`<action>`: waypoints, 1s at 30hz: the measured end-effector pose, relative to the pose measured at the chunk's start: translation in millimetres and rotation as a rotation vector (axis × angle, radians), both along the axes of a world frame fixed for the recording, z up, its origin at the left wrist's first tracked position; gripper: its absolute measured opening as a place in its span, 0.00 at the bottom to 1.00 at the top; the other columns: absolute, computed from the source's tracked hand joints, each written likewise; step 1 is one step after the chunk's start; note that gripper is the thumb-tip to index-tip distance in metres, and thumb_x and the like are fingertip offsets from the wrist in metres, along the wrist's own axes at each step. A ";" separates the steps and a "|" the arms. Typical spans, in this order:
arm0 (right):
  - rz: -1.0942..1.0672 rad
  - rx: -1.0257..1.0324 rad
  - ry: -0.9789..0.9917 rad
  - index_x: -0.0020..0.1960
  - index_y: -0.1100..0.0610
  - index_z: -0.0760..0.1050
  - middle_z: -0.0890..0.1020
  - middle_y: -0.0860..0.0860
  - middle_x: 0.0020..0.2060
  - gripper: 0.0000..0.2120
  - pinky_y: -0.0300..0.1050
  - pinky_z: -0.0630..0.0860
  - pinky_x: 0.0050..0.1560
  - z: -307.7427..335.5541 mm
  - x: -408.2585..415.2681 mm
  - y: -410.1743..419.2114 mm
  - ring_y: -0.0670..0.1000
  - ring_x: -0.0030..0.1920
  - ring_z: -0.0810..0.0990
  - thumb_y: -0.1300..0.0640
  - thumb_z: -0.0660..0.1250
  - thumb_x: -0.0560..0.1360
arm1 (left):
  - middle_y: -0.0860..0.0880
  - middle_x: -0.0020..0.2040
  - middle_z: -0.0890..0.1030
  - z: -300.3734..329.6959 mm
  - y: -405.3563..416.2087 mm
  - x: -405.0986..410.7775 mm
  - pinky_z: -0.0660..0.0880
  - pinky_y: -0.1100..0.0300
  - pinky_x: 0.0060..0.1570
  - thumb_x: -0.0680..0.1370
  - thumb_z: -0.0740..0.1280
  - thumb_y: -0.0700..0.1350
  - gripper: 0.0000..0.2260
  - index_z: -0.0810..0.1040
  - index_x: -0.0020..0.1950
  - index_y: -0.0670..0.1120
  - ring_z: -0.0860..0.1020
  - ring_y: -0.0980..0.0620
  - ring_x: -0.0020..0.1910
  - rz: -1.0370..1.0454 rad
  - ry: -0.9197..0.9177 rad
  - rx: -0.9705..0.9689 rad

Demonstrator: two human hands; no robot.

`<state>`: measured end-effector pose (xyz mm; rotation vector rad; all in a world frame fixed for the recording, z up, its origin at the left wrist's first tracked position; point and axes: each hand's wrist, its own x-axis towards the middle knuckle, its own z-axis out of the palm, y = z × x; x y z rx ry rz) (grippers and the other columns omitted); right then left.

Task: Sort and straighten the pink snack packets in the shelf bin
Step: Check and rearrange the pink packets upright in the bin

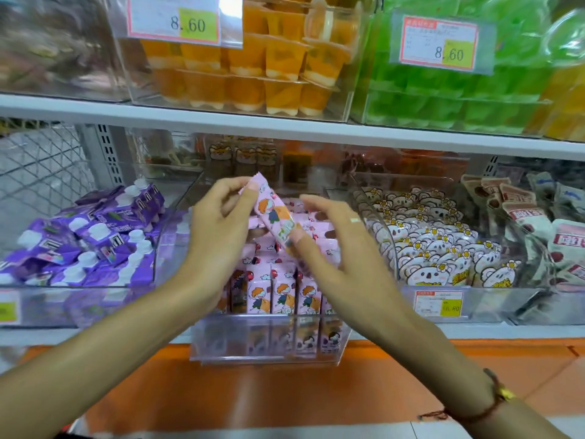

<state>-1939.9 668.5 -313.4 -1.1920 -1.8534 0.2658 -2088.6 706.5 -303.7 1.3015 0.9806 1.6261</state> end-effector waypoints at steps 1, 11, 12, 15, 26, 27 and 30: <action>0.029 -0.031 -0.016 0.70 0.48 0.66 0.71 0.41 0.63 0.20 0.28 0.62 0.60 -0.8 -6.0 -1.3 0.39 0.64 0.66 0.46 0.59 0.79 | 0.56 0.38 0.84 -3.1 -6.2 0.1 0.78 0.67 0.34 0.81 0.63 0.44 0.08 0.77 0.56 0.43 0.82 0.62 0.38 -0.025 0.000 -0.001; 0.133 -0.504 0.650 0.58 0.43 0.69 0.79 0.43 0.53 0.11 0.30 0.75 0.39 -0.2 -15.5 12.4 0.36 0.41 0.81 0.55 0.64 0.79 | 0.64 0.53 0.81 -29.1 -17.0 -6.3 0.77 0.66 0.52 0.78 0.66 0.43 0.10 0.77 0.55 0.56 0.79 0.65 0.53 -0.153 0.209 0.062; 0.131 -0.530 0.685 0.57 0.42 0.69 0.79 0.43 0.55 0.11 0.32 0.74 0.41 -1.0 -13.9 13.6 0.37 0.44 0.81 0.55 0.65 0.78 | 0.65 0.52 0.80 -31.8 -16.5 -5.8 0.76 0.68 0.51 0.77 0.67 0.41 0.12 0.77 0.55 0.58 0.78 0.66 0.53 -0.166 0.257 0.073; 0.113 -0.548 0.783 0.57 0.44 0.69 0.79 0.46 0.56 0.12 0.31 0.74 0.37 -1.5 -12.6 14.1 0.38 0.44 0.81 0.55 0.67 0.77 | 0.63 0.52 0.80 -39.6 -16.3 -4.4 0.76 0.71 0.45 0.73 0.72 0.40 0.17 0.77 0.55 0.59 0.78 0.65 0.52 -0.224 0.287 0.072; 0.244 -0.446 0.680 0.67 0.56 0.71 0.82 0.51 0.57 0.16 0.35 0.78 0.52 5.6 -4.3 9.7 0.43 0.53 0.82 0.62 0.61 0.80 | 0.65 0.57 0.78 -35.1 -9.6 -6.1 0.71 0.74 0.55 0.78 0.65 0.48 0.11 0.71 0.58 0.59 0.74 0.67 0.60 -0.220 0.352 0.182; 0.207 -0.399 0.640 0.66 0.56 0.72 0.82 0.52 0.57 0.16 0.36 0.78 0.53 4.6 -3.1 9.0 0.44 0.54 0.82 0.62 0.62 0.79 | 0.63 0.59 0.78 -36.1 -9.7 -5.9 0.71 0.71 0.57 0.79 0.64 0.47 0.11 0.71 0.60 0.58 0.74 0.67 0.62 -0.220 0.380 0.195; 0.078 -0.260 0.586 0.61 0.57 0.74 0.82 0.51 0.53 0.16 0.42 0.79 0.55 1.7 -2.0 8.7 0.47 0.52 0.82 0.62 0.69 0.74 | 0.63 0.62 0.74 -39.0 -10.0 -4.3 0.72 0.60 0.62 0.77 0.67 0.49 0.17 0.72 0.66 0.55 0.71 0.64 0.64 -0.135 0.510 0.255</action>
